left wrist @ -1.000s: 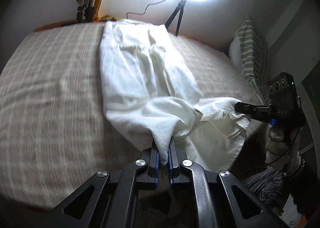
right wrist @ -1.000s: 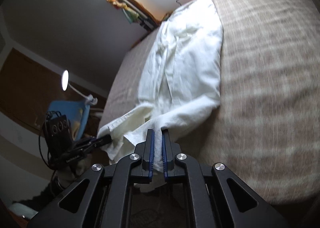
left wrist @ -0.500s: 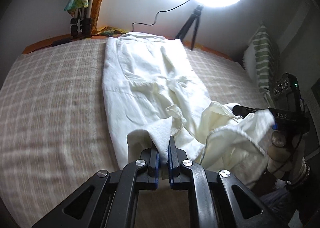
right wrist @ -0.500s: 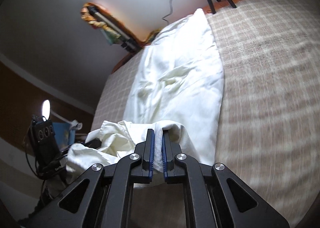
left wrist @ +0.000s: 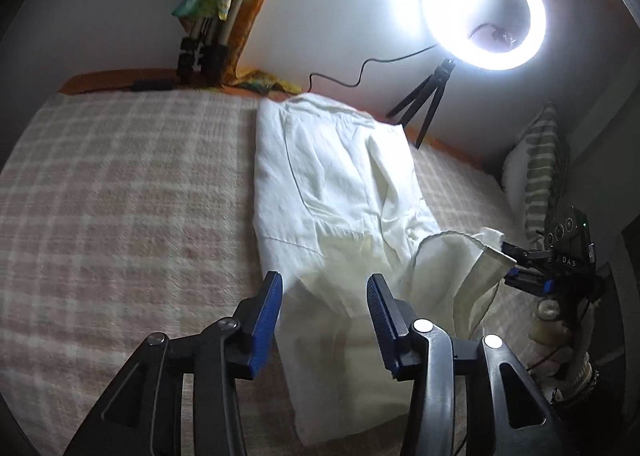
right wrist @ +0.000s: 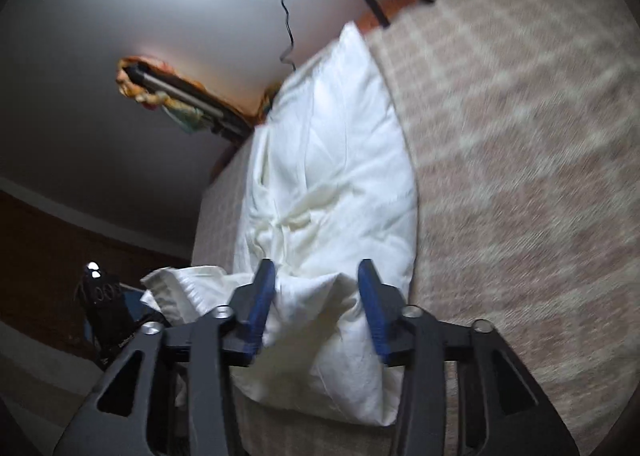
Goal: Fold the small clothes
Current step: 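Fold the hem up toward the collar with both grippers, then open them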
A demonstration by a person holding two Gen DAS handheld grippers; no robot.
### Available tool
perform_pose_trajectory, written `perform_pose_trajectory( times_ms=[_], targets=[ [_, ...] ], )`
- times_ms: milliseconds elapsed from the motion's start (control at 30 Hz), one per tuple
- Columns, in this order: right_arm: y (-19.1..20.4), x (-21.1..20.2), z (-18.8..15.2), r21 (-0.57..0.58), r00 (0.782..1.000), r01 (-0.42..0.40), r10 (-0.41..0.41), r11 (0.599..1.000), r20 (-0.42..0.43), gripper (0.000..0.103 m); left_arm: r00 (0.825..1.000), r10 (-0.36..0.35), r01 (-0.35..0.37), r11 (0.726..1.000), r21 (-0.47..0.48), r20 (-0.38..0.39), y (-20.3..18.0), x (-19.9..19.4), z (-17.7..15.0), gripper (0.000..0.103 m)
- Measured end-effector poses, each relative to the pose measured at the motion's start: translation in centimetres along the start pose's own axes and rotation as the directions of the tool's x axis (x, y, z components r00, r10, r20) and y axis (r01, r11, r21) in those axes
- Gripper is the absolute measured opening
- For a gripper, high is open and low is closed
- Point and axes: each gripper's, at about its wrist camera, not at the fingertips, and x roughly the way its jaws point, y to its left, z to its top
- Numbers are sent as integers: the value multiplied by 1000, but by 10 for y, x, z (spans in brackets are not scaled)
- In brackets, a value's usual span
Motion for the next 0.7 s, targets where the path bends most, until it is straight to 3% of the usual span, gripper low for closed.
perform_pose_trajectory(
  times_ms=[100,167,267,333,367,467,567,633,700],
  targets=[
    [4,-13,-2,-75,999,34,-32,997,33,45,1000,10,-10,998,56,-13,1,0,-12,45],
    [5,-12,-7,-105,999,33,-32,994,19,45,998,36,-32,996,80,-50,0,11,-19,45],
    [10,4,-14,-166,995,98,-101,981,-9,45,992,64,-52,993,107,-110,-3,33,-31,45],
    [13,16,-17,-201,988,141,-150,969,-27,45,989,93,-76,987,140,-118,-8,42,-35,42],
    [14,21,-19,-214,986,153,-164,965,-34,45,988,105,-86,983,160,-116,-13,45,-37,35],
    [16,27,-22,-237,984,156,-171,959,-44,45,986,132,-111,976,187,-103,-20,51,-36,28],
    [22,29,-24,-272,983,158,-176,949,-43,32,986,142,-122,971,205,-88,-25,51,-37,14],
    [27,29,-27,-302,981,172,-191,938,-35,4,987,143,-124,969,215,-74,-28,50,-37,8],
    [31,28,-30,-322,976,200,-219,925,-22,3,989,135,-119,969,215,-59,-31,44,-38,5]
  ],
)
